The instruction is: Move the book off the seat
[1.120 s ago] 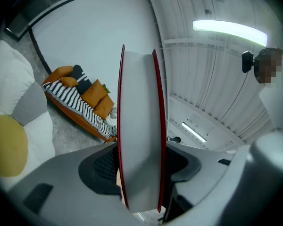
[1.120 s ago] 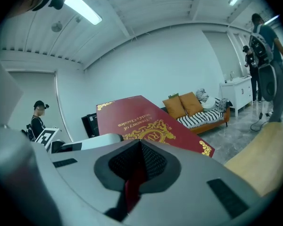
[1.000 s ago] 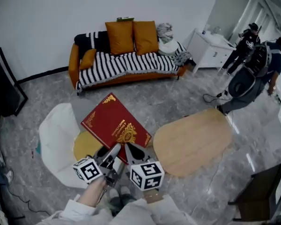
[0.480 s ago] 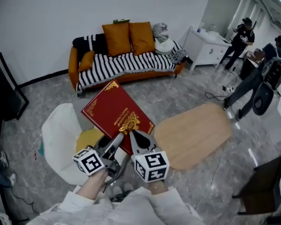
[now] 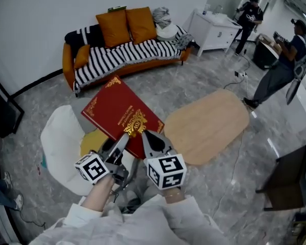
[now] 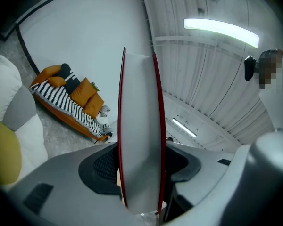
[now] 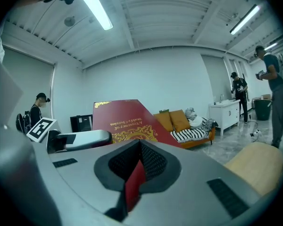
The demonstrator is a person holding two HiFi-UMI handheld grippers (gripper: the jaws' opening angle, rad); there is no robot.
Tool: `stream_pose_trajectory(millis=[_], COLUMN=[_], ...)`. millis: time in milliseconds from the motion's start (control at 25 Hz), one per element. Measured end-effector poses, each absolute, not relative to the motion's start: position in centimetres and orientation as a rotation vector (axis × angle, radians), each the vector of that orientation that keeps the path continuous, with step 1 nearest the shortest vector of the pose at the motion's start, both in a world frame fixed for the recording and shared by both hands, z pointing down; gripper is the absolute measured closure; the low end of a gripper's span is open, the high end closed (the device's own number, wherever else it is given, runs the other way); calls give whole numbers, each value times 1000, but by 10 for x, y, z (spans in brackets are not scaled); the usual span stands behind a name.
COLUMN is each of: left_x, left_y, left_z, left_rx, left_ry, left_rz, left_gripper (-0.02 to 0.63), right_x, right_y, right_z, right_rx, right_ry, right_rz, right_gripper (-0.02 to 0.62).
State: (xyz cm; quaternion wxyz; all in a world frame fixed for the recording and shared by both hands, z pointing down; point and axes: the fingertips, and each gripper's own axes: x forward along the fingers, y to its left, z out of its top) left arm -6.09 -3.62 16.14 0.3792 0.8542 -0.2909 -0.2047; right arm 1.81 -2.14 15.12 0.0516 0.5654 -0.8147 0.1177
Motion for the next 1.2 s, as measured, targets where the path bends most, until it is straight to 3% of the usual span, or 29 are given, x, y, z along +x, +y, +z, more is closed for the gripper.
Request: stream_pose_trajectory(millis=[560, 1200], left_x=[39, 243], left_y=[-52, -79], left_z=[173, 175], left_rx=[2206, 2230], left_ry=[-522, -345], left_rz=[-389, -239], left_gripper=[347, 347], right_x=[119, 310], right_y=[-23, -52], right_z=[158, 161], right_rx=[1975, 2153], right_ry=[-2304, -2181], right_rz=[396, 459], right_gripper=[584, 584])
